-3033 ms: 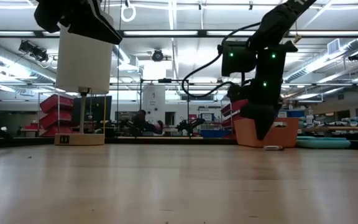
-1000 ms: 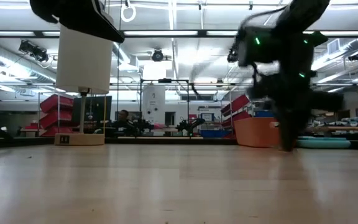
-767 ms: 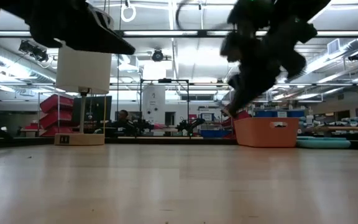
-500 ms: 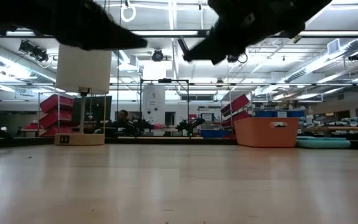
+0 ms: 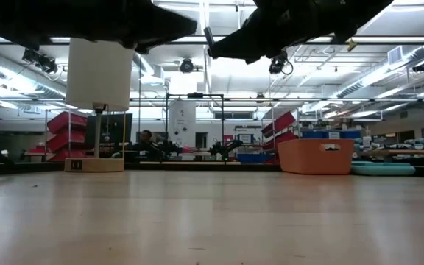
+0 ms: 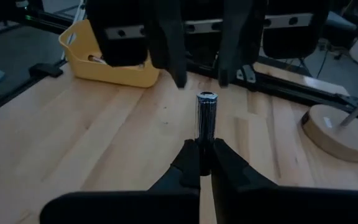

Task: Sort batteries
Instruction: Put the silver battery into the yellow bin

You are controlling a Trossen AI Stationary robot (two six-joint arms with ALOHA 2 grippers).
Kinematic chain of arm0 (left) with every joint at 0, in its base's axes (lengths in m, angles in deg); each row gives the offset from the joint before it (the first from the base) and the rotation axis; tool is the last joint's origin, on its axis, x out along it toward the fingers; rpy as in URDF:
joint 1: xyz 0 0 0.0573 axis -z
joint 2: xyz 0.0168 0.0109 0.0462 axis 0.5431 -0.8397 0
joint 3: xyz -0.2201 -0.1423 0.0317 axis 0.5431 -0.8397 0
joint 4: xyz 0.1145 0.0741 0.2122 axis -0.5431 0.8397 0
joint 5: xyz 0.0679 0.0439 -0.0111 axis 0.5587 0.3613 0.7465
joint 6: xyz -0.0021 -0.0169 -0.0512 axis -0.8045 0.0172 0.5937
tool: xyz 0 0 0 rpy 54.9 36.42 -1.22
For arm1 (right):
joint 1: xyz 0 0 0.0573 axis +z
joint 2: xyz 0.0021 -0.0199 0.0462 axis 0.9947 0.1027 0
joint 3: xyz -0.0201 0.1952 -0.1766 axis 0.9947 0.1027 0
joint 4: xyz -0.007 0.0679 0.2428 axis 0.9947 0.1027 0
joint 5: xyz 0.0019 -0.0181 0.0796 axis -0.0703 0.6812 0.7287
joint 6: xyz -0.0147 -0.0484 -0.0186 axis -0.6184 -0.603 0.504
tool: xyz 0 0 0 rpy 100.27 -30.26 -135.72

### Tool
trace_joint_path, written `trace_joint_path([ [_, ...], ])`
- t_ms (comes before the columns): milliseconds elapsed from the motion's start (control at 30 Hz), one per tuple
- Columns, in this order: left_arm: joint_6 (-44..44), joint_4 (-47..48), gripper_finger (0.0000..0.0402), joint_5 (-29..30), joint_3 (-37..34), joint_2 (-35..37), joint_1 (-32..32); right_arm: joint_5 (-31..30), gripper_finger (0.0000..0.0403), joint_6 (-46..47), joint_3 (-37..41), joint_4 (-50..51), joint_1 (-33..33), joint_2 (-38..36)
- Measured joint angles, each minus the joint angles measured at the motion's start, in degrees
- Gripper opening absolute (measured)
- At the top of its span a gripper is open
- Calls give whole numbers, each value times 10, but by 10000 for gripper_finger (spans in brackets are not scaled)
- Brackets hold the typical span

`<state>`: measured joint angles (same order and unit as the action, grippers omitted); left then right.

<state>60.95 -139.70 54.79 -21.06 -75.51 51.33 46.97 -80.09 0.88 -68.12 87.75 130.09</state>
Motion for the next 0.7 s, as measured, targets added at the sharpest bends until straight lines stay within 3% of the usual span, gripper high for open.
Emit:
trace_joint_path([
  [700,16,-52,104,-22,29,-52,-33,-3,7,-28,0,-32,0,-1],
])
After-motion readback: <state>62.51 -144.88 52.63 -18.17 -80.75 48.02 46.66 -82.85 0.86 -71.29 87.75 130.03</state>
